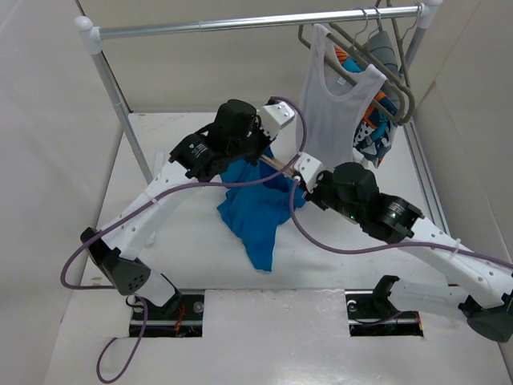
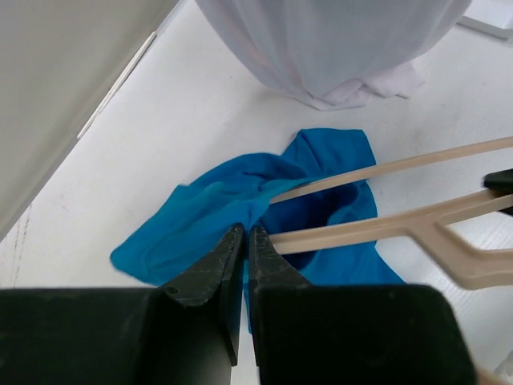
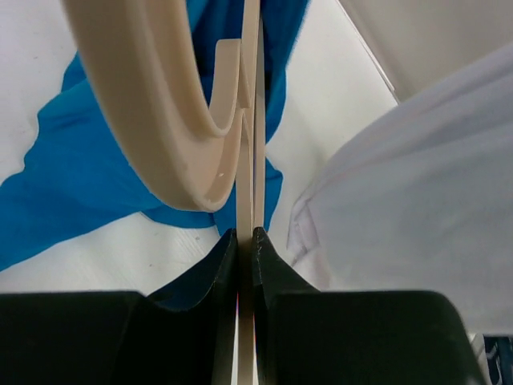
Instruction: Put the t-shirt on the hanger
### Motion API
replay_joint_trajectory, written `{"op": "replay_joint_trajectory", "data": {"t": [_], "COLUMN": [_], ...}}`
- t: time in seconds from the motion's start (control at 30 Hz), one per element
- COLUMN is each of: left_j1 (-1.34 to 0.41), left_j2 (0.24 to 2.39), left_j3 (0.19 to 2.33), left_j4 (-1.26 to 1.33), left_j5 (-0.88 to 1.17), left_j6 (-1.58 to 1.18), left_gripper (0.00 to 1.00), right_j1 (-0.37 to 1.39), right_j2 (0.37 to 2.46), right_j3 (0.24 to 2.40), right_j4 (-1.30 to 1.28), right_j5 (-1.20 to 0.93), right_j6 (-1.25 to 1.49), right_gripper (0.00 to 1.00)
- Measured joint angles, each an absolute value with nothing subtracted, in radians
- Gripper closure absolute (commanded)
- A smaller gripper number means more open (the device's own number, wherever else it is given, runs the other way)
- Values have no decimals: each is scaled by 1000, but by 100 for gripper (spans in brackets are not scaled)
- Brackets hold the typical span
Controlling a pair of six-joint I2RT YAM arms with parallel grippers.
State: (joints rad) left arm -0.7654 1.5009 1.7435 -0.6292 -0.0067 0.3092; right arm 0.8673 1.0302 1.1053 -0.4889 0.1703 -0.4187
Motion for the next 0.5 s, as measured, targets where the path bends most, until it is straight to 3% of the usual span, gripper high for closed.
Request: {"op": "replay_joint_trajectory", "data": {"t": [0.4, 0.47, 0.5], "left_j1": [-764, -764, -764], "left_j2": [1360, 1328, 1316], "left_j3": [1595, 1567, 1555], "left_j4": [-686, -686, -684], "left_j5": [259, 289, 305], "left_j6": [456, 474, 483], "left_gripper": [100, 89, 78], "right_j1": [743, 722, 717], "right_j2": [1049, 1049, 1050], "right_j3": [1003, 992, 983], "right_j4": [-294, -258, -237], "right_j5": [-85, -151, -183], "right_j6": [-529, -551, -559], "right_gripper": [100, 100, 100]}}
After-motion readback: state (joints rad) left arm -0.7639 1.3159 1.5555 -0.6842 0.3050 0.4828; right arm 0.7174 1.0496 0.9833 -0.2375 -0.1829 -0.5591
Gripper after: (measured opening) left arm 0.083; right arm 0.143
